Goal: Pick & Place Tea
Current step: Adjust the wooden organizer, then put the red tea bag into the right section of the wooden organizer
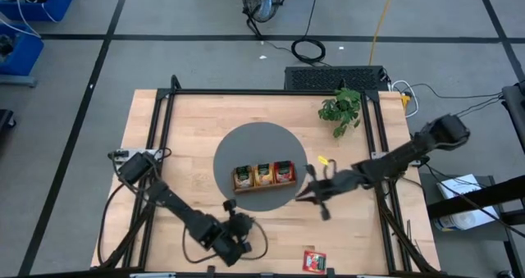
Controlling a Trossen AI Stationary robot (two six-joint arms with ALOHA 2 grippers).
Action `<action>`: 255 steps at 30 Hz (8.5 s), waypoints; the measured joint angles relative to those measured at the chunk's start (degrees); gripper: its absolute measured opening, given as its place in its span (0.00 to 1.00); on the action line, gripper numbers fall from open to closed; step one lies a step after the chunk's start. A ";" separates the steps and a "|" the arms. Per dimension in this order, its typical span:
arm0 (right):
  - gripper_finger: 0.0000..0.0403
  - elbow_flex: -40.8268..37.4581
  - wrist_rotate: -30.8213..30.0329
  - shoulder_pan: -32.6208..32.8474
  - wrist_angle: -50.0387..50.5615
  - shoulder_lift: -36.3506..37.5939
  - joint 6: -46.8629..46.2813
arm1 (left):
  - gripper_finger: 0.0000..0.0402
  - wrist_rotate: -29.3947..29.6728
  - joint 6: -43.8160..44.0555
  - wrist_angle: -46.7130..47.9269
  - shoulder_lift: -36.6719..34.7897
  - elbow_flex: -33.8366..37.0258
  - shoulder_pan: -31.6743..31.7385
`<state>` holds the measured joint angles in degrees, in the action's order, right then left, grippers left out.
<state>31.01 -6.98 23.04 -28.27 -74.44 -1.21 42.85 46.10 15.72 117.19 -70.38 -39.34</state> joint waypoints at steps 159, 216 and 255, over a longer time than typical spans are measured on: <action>0.00 5.97 -11.10 16.25 15.92 -21.89 -20.64 | 0.08 -30.60 -29.43 -34.33 10.05 -3.19 11.10; 0.19 4.93 -6.64 16.69 23.95 -13.00 -29.51 | 0.08 -31.28 -26.26 -27.33 18.39 -17.17 12.50; 0.35 0.37 -0.36 17.21 15.62 -13.02 -45.80 | 0.08 -31.30 -32.27 -26.93 17.72 -17.06 14.33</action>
<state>31.39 -7.34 40.25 -12.65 -87.46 -47.01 11.55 13.82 -11.20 134.91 -87.44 -25.01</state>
